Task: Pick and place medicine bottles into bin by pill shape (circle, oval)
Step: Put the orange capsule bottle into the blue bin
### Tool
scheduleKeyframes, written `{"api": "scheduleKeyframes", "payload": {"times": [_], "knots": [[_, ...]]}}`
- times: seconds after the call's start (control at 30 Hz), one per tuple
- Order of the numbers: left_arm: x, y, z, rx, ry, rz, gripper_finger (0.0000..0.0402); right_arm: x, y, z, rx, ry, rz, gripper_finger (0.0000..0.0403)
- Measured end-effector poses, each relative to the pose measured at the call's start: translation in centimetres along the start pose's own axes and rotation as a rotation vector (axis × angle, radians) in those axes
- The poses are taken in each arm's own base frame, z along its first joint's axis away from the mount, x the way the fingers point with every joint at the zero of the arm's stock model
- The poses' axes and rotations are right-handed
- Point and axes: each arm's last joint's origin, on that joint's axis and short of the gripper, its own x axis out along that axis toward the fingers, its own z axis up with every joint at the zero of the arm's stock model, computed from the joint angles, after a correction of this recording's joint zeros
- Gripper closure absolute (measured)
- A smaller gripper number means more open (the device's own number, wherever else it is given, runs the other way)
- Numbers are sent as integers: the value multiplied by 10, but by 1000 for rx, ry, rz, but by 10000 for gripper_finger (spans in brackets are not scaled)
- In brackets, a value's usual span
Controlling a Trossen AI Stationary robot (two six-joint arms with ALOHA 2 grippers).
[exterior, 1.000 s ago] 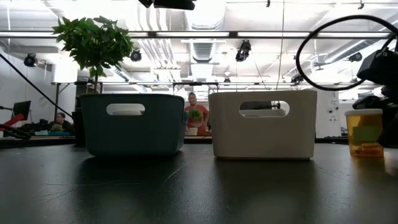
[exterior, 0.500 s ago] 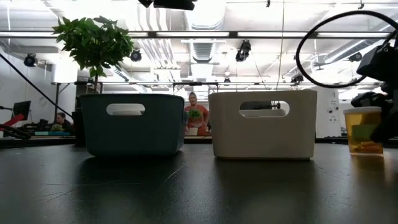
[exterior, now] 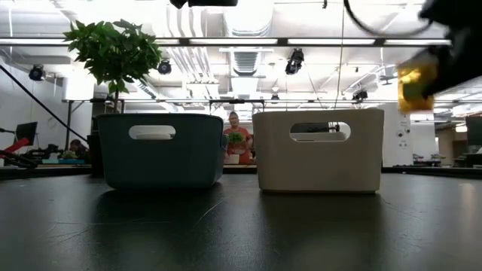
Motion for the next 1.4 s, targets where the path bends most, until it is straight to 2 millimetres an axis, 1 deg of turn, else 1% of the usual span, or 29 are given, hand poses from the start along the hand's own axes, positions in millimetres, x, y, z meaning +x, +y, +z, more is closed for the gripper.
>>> {"api": "scheduleKeyframes", "payload": {"times": [0.1,0.23,0.4,0.57,0.67,0.73,0.9,1.03,1.1,1.27,1.4], "knots": [[0,0,0,-40,-2,-12,141,-9,4,19,-27,-99,-9,223],[3,-2,0,-82,-20,-12,141,-11,8,39,-85,-247,17,223],[14,-10,-2,-98,-50,-46,141,-4,11,57,-144,-425,17,223],[29,-21,-6,-113,-86,-58,141,7,5,74,-136,-512,65,223],[38,-26,-9,-126,-113,-64,141,20,0,79,-132,-501,134,223],[44,-29,-10,-141,-137,-68,141,30,-5,81,-123,-464,160,223],[59,-30,-15,-164,-177,-108,141,49,-14,86,-88,-382,135,223],[71,-26,-17,-213,-185,-134,141,55,-16,91,-91,-337,113,223],[77,-25,-22,-219,-166,-129,141,56,-15,94,-97,-318,109,223],[90,-28,-29,-225,-141,-189,141,58,-12,102,-88,-272,107,223],[96,-32,-32,-222,-134,-194,141,62,-10,104,-85,-254,108,223]]}}
